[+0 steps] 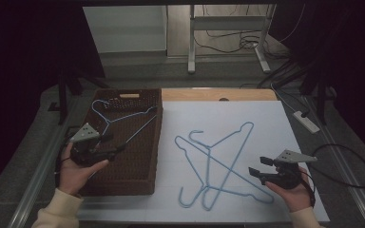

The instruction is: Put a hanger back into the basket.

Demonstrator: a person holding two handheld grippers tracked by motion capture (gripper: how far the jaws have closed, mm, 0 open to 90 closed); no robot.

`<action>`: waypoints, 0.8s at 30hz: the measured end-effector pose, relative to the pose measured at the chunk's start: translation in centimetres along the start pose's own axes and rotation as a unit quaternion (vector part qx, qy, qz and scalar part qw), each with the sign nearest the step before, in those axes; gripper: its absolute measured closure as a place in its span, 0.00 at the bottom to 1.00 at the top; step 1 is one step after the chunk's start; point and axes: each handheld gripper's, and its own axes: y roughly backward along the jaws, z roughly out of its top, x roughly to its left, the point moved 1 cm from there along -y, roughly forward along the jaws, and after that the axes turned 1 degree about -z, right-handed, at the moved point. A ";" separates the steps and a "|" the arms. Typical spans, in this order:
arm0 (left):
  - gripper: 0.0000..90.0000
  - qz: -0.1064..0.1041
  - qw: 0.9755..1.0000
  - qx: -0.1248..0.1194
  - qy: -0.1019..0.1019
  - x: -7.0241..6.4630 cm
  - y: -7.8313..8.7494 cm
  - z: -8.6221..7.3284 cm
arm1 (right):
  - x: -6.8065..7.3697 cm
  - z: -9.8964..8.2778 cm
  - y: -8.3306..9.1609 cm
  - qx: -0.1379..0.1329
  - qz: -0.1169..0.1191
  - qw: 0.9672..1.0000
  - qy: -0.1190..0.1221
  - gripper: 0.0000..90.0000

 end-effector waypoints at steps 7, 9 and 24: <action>0.40 -0.032 0.999 -0.012 -0.012 -2.6 -0.3 -0.3 | -0.1 -0.1 0.1 0.001 -0.002 1.000 0.000 0.35; 0.40 -0.039 0.999 -0.012 -0.013 -3.1 -0.7 -0.4 | -0.1 -0.1 0.1 0.001 -0.003 1.000 -0.001 0.35; 0.39 -0.072 0.997 -0.017 -0.010 -5.2 -1.9 -1.0 | -0.2 0.0 0.1 0.000 -0.005 1.000 0.002 0.35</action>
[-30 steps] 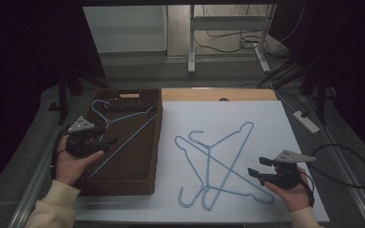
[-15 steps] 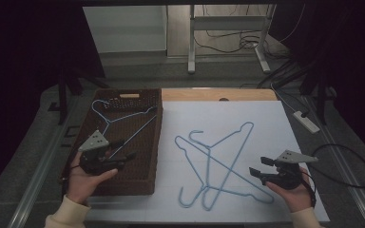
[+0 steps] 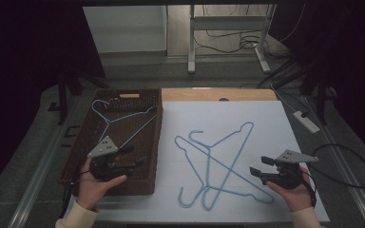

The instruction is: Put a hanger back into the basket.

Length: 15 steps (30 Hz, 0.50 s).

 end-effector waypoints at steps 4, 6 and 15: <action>0.39 0.001 1.000 -0.003 0.003 0.1 -0.1 0.0 | 0.0 0.0 -0.2 0.004 -0.001 1.000 0.003 0.35; 0.39 -0.001 1.000 -0.003 0.002 0.1 -0.2 0.0 | 0.0 -0.1 -0.2 0.003 -0.001 1.000 0.001 0.35; 0.39 0.001 1.000 -0.010 -0.005 -0.1 0.1 -0.2 | 0.0 0.2 -0.4 0.003 0.001 1.000 0.005 0.35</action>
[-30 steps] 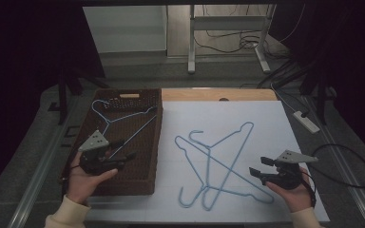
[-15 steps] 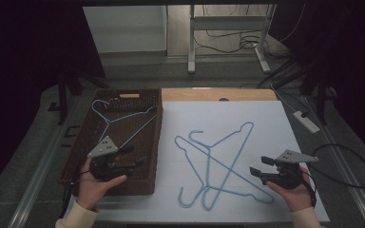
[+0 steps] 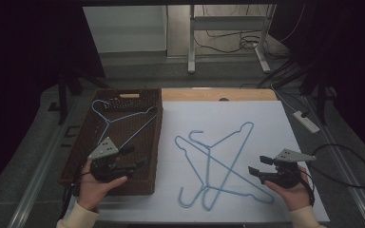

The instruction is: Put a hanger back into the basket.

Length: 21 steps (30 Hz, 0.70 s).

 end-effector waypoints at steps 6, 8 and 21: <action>0.39 0.003 1.000 -0.006 0.012 0.4 0.1 -0.6 | 0.3 0.5 -0.5 0.001 -0.001 1.000 0.003 0.35; 0.39 0.007 1.000 -0.005 0.001 0.2 0.1 -0.6 | 0.4 0.6 -0.8 0.004 -0.002 1.000 0.007 0.35; 0.38 0.002 1.000 -0.017 -0.007 0.0 0.7 -1.0 | 1.0 1.1 -1.1 0.005 -0.009 1.000 0.013 0.35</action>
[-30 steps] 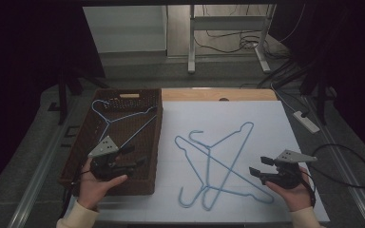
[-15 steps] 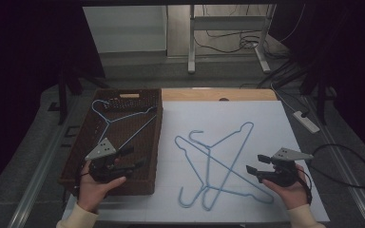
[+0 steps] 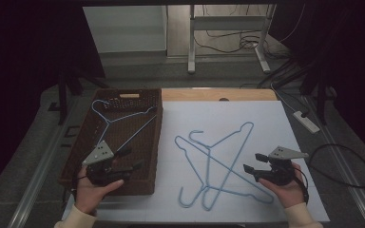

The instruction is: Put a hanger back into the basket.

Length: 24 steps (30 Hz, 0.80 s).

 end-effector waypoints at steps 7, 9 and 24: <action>0.38 -0.001 1.000 0.000 -0.002 -0.3 0.0 0.1 | 0.1 0.7 -0.1 0.000 0.000 1.000 0.008 0.35; 0.38 0.001 1.000 0.002 -0.004 -0.3 0.1 0.1 | 0.4 1.3 -0.4 0.004 0.000 1.000 0.016 0.35; 0.38 0.002 1.000 0.007 -0.003 -0.1 -0.2 -0.2 | 1.0 5.8 -3.7 0.048 0.022 0.997 0.049 0.35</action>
